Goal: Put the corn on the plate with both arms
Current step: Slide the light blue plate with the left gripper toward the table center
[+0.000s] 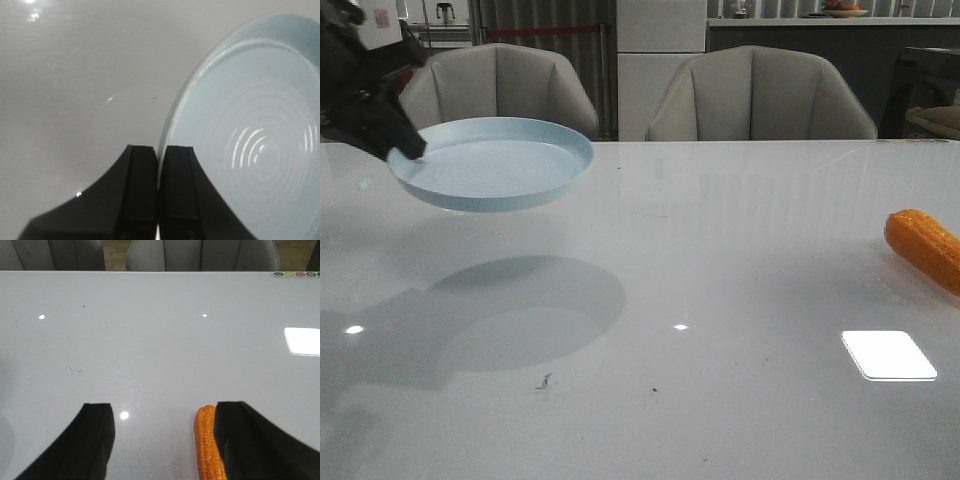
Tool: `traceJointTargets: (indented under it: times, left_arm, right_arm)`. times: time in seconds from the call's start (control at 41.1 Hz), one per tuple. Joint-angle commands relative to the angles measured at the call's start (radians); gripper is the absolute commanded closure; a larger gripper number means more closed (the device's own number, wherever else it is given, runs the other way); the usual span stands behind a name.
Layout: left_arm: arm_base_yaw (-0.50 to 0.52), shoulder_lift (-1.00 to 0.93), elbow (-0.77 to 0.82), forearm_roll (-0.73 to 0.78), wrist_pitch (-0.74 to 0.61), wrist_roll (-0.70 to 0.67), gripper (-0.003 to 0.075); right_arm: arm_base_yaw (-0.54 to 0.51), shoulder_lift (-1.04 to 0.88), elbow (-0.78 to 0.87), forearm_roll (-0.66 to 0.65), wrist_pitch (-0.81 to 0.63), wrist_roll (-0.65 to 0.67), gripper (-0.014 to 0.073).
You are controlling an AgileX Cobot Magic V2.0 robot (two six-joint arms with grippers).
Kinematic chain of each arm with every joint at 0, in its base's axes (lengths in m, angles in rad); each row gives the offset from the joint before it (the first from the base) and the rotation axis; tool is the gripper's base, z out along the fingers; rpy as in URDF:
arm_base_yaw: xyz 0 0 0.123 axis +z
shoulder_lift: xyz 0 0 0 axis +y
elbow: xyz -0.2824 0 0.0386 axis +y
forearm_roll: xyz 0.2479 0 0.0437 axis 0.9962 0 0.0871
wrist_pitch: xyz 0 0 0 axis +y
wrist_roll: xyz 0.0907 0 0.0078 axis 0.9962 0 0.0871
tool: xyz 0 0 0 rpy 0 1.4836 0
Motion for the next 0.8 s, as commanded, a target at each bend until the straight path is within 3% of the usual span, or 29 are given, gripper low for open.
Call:
traceJointTargets:
  times: [0.0,0.17,0.389,0.584,0.779]
  left_arm:
    - [-0.085,-0.05,-0.036,-0.051,-0.05,0.001,0.0631]
    - [-0.206,-0.049,-0.036,-0.051,-0.139,0.001,0.0631]
    - [-0.259,-0.041,-0.036,-0.05,-0.257,-0.01,0.0627]
    - [-0.259,0.035,-0.036,-0.069,-0.169,-0.027,0.0545]
    - [-0.259,0.132,-0.036,-0.072,-0.07,-0.027,0.0547]
  right_arm:
    - [0.0,-0.012,-0.037,-0.002,-0.071,-0.007,0.0063]
    - [0.0,-0.012,-0.037,-0.002,-0.066,-0.007,0.0063]
    - [0.0,-0.012,-0.037,-0.002,-0.029,-0.007,0.0063]
    - [0.0,-0.012,-0.037,-0.002,-0.016,-0.007,0.0063]
    - [0.0,-0.012,-0.037,-0.002,-0.016,-0.007,0.0063]
